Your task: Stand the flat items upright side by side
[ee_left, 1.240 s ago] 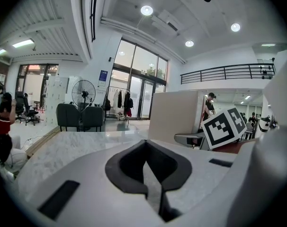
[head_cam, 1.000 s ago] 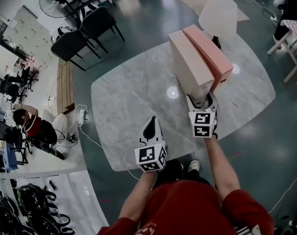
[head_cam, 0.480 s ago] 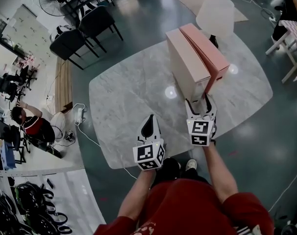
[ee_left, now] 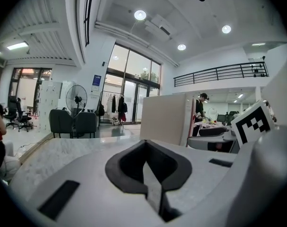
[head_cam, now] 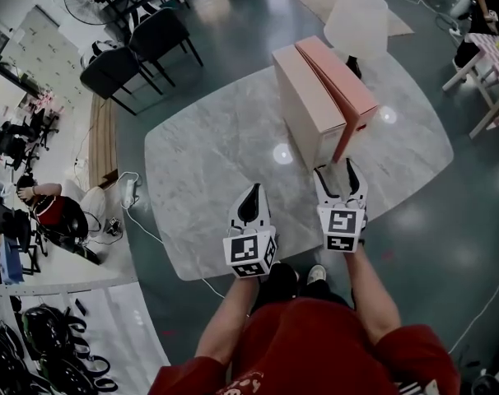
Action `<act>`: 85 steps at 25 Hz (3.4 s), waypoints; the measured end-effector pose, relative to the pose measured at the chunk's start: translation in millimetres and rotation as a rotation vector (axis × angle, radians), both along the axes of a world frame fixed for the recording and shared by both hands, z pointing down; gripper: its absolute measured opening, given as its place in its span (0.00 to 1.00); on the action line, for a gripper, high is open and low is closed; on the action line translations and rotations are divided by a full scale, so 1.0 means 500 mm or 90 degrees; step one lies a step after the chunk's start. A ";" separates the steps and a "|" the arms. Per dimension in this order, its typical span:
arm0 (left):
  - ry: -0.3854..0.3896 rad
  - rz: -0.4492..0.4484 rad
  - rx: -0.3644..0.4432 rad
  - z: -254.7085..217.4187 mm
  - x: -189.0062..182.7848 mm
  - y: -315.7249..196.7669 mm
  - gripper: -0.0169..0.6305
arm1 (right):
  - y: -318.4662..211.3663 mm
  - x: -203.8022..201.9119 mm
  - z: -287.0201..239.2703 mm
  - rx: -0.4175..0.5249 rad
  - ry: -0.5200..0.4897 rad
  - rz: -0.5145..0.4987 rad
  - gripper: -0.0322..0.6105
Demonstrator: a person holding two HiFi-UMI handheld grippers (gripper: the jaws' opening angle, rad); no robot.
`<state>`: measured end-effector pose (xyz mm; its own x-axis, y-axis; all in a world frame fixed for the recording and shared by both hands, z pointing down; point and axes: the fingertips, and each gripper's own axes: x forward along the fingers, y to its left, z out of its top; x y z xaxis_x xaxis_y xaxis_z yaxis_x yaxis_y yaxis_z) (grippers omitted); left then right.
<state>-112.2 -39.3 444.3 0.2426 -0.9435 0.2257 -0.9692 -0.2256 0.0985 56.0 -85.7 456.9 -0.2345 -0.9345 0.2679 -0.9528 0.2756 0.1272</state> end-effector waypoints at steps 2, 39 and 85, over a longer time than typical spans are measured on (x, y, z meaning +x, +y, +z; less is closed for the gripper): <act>-0.002 0.023 0.006 -0.001 0.025 -0.010 0.03 | 0.006 0.015 -0.002 0.004 -0.002 0.001 0.52; -0.012 0.140 -0.003 0.031 0.324 -0.166 0.03 | 0.040 0.280 -0.015 0.022 0.005 0.066 0.16; -0.108 -0.214 0.227 -0.343 -0.404 0.305 0.03 | 0.192 -0.253 -0.354 0.185 -0.109 -0.193 0.05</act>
<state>-314.3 113.2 272.7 -0.0993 -0.9885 -0.1140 -0.9896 0.1101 -0.0925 -70.3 10.1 279.8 -0.5277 -0.8472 -0.0616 -0.8483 0.5220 0.0884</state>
